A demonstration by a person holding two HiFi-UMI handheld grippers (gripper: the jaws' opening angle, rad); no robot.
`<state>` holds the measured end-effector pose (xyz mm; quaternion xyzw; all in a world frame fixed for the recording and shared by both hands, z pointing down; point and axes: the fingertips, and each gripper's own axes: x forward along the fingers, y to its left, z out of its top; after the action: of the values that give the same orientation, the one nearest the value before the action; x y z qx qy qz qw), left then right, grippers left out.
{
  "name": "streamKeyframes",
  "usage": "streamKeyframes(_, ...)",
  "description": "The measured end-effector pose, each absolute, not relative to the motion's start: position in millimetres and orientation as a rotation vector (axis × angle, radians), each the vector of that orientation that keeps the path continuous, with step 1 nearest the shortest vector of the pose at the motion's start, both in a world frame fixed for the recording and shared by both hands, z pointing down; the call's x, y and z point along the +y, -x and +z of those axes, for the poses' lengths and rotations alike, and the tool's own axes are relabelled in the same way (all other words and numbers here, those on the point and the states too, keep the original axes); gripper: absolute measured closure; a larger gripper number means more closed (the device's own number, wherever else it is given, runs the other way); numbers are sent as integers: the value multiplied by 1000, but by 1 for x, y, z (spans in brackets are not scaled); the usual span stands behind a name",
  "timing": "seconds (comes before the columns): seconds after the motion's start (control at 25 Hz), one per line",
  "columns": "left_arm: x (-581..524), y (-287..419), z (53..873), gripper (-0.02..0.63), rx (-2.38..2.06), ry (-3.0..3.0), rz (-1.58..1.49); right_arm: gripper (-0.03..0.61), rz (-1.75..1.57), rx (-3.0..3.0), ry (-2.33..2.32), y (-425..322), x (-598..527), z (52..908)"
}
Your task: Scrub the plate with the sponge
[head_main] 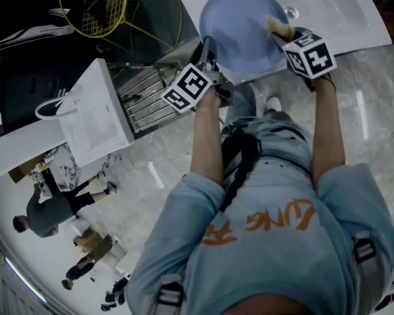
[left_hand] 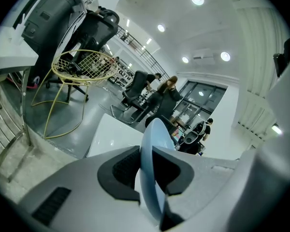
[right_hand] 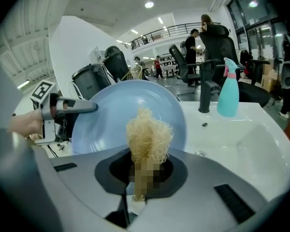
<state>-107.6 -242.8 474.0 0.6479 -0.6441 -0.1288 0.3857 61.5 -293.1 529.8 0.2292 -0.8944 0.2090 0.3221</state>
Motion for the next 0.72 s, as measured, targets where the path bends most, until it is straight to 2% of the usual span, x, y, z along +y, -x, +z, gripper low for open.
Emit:
streamKeyframes(0.4,-242,117,467,566,-1680,-1640,-379,546,495,-2637,-132,31,-223,463)
streamKeyframes(0.72,-240,132,448,566,-1730,-1630,-487,547,450,-2597,-2,51,-197,461)
